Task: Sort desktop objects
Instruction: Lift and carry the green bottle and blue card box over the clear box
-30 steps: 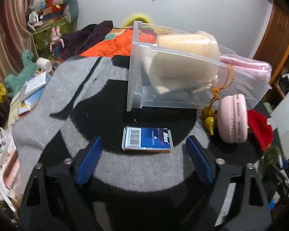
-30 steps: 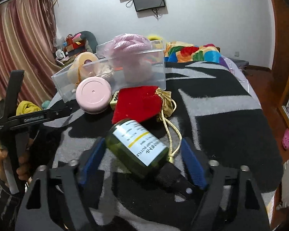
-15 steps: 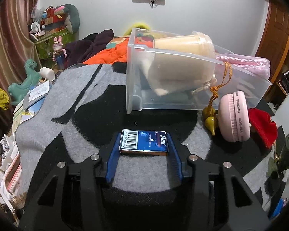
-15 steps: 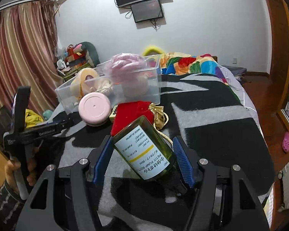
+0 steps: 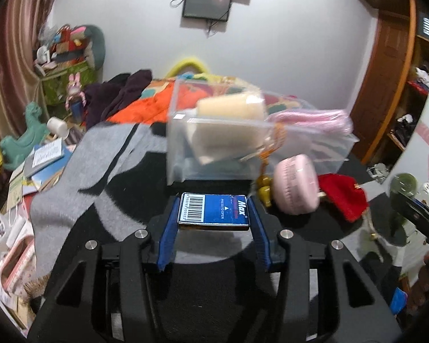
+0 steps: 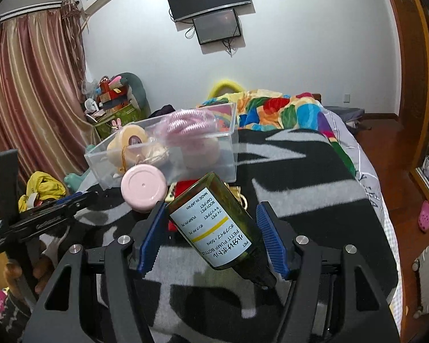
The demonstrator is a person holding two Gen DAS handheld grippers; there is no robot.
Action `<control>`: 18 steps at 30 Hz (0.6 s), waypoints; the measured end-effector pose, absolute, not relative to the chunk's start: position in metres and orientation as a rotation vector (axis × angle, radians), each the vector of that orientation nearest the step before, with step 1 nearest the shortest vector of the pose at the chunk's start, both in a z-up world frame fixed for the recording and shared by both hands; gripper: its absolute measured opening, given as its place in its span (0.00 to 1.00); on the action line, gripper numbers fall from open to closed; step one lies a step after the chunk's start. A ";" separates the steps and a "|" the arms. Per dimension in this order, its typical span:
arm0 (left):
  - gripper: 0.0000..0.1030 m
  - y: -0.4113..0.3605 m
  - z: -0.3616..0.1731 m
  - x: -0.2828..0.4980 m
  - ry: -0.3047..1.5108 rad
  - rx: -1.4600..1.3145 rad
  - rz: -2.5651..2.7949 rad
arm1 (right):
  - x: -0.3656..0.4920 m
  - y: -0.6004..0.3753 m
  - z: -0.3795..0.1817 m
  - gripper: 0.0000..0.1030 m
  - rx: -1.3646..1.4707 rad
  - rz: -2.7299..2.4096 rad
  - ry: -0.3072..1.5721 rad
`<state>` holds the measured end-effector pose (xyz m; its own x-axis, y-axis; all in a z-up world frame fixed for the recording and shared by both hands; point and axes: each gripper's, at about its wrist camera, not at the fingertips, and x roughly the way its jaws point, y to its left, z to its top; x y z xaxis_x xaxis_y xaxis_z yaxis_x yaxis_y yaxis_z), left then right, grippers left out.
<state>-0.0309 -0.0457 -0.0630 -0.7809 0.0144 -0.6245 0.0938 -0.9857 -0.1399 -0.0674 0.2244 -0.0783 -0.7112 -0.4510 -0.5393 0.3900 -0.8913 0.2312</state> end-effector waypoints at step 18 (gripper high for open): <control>0.46 -0.072 -0.020 -0.043 0.415 0.912 -3.003 | -0.102 0.190 -0.019 0.58 0.602 -2.567 -0.010</control>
